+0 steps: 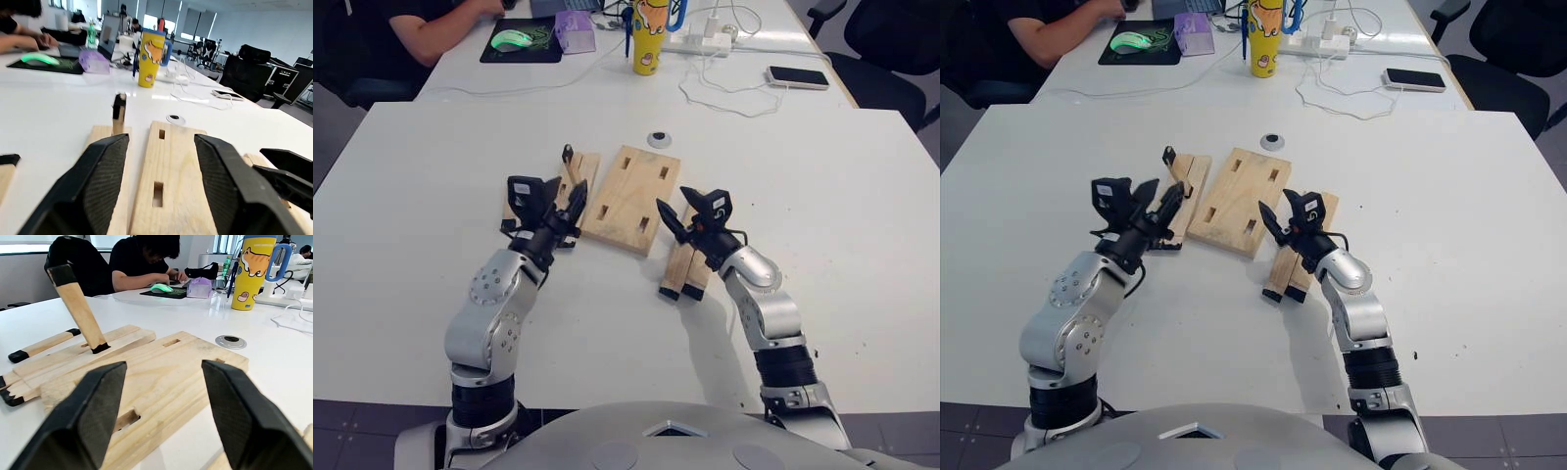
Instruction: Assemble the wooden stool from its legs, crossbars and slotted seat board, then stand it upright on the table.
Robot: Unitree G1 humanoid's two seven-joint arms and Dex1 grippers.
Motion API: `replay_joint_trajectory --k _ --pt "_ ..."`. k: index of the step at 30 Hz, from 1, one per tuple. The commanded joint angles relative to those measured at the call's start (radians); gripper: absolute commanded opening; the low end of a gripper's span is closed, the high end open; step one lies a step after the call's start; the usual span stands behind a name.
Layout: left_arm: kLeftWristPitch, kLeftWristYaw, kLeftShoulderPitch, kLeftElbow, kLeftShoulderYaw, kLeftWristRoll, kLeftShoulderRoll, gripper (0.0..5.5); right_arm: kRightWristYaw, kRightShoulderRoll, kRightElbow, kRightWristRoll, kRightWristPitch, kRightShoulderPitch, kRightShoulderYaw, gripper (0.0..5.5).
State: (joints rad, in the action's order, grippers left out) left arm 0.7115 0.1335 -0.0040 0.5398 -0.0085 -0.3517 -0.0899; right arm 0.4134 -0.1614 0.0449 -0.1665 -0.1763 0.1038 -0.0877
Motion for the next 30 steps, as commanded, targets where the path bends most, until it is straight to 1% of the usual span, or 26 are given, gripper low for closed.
replay_joint_trajectory --k 1,4,7,14,19,27,30 --pt "0.078 -0.03 0.001 -0.066 0.005 -0.016 0.024 2.6 0.006 -0.008 0.01 -0.003 -0.015 0.007 -0.002 2.86" --pt "0.081 -0.038 0.034 -0.097 0.035 -0.04 0.054 2.6 0.018 -0.016 0.001 -0.003 -0.016 0.012 -0.003 2.86" --pt "0.05 -0.041 0.061 -0.096 0.059 -0.036 0.055 2.6 0.026 -0.024 0.003 -0.001 -0.023 0.001 -0.006 2.86" --pt "0.068 -0.058 0.072 -0.118 0.11 -0.041 0.048 2.6 0.021 -0.024 0.02 -0.003 -0.035 -0.011 -0.008 2.86" --pt "0.129 -0.059 0.073 -0.148 0.107 -0.046 0.038 2.6 0.02 -0.022 0.019 -0.004 -0.04 -0.003 -0.007 2.86" --pt "0.196 -0.063 0.09 -0.105 0.108 -0.061 0.039 2.6 0.023 -0.026 0.024 -0.004 -0.043 -0.014 -0.007 2.86" --pt "0.206 -0.069 0.089 -0.122 0.111 -0.049 0.029 2.6 0.021 -0.023 0.03 -0.005 -0.048 -0.016 -0.01 2.86"
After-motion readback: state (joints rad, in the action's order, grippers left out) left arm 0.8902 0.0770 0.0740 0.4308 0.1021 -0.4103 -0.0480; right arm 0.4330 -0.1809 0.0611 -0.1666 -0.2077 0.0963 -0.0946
